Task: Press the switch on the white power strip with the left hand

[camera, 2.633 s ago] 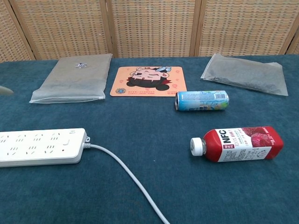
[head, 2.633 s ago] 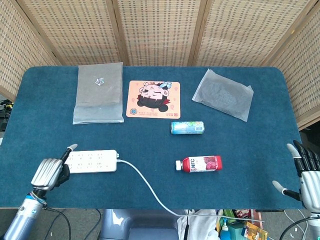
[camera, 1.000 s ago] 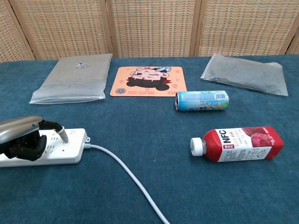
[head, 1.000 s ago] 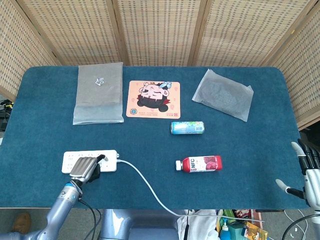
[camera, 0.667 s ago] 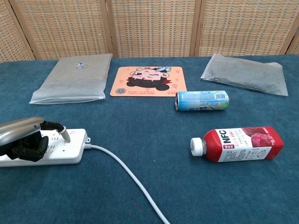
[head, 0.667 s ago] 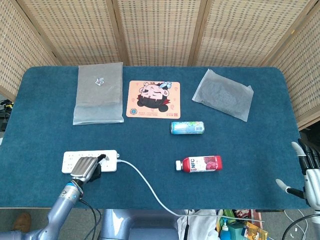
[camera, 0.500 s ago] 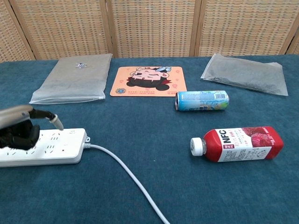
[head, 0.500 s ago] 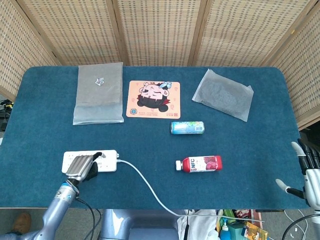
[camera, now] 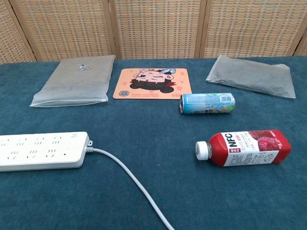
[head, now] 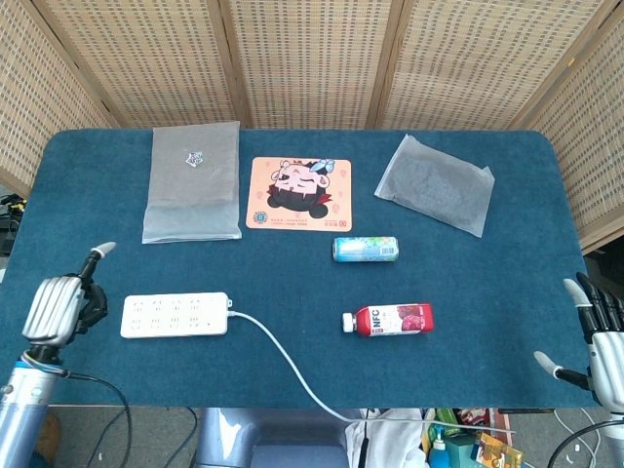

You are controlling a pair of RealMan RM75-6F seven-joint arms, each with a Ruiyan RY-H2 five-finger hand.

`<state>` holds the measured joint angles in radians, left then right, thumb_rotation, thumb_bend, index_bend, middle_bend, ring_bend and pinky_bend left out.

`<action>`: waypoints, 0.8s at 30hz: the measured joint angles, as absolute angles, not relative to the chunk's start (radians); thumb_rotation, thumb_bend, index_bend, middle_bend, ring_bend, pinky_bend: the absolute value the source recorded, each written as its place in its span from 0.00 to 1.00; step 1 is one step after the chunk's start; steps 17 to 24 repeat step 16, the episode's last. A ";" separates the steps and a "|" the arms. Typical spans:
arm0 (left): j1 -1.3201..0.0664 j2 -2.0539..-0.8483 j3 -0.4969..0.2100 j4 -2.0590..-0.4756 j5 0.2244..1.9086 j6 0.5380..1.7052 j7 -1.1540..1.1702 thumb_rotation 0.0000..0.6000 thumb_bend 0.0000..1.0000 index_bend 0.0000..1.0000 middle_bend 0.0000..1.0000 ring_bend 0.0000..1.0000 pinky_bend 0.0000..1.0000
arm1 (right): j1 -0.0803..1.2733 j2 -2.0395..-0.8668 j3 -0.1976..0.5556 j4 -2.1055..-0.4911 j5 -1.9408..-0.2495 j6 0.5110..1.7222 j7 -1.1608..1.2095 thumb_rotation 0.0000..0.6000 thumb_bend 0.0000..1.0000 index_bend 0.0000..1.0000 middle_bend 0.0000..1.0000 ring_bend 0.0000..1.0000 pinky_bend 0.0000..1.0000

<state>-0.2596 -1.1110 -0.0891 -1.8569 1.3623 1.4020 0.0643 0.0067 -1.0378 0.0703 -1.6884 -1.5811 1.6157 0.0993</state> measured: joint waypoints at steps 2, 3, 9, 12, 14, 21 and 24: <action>-0.233 -1.105 -0.082 -1.837 1.376 1.439 0.070 1.00 0.00 0.00 0.00 0.00 0.00 | 0.006 -1.038 0.070 -1.689 -1.582 1.616 0.098 1.00 0.00 0.00 0.00 0.00 0.00; -0.219 -1.104 -0.077 -1.827 1.382 1.460 0.072 1.00 0.00 0.00 0.00 0.00 0.00 | 0.007 -1.039 0.070 -1.689 -1.583 1.616 0.096 1.00 0.00 0.00 0.00 0.00 0.00; -0.141 -1.098 -0.050 -1.759 1.422 1.545 0.049 1.00 0.00 0.00 0.00 0.00 0.00 | 0.006 -1.041 0.069 -1.690 -1.582 1.617 0.087 1.00 0.00 0.00 0.00 0.00 0.00; -0.135 -1.093 -0.049 -1.749 1.423 1.543 0.051 1.00 0.00 0.00 0.00 0.00 0.00 | 0.005 -1.043 0.070 -1.689 -1.583 1.618 0.083 1.00 0.00 0.00 0.00 0.00 0.00; -0.133 -1.090 -0.051 -1.746 1.419 1.537 0.053 1.00 0.00 0.00 0.00 0.00 0.00 | 0.006 -1.044 0.069 -1.689 -1.584 1.617 0.080 1.00 0.00 0.00 0.00 0.00 0.00; -0.132 -1.090 -0.053 -1.745 1.416 1.533 0.051 1.00 0.00 0.00 0.00 0.00 0.00 | 0.006 -1.046 0.069 -1.688 -1.584 1.616 0.077 1.00 0.00 0.00 0.00 0.00 0.00; -0.132 -1.090 -0.053 -1.745 1.416 1.533 0.051 1.00 0.00 0.00 0.00 0.00 0.00 | 0.006 -1.046 0.069 -1.688 -1.584 1.616 0.077 1.00 0.00 0.00 0.00 0.00 0.00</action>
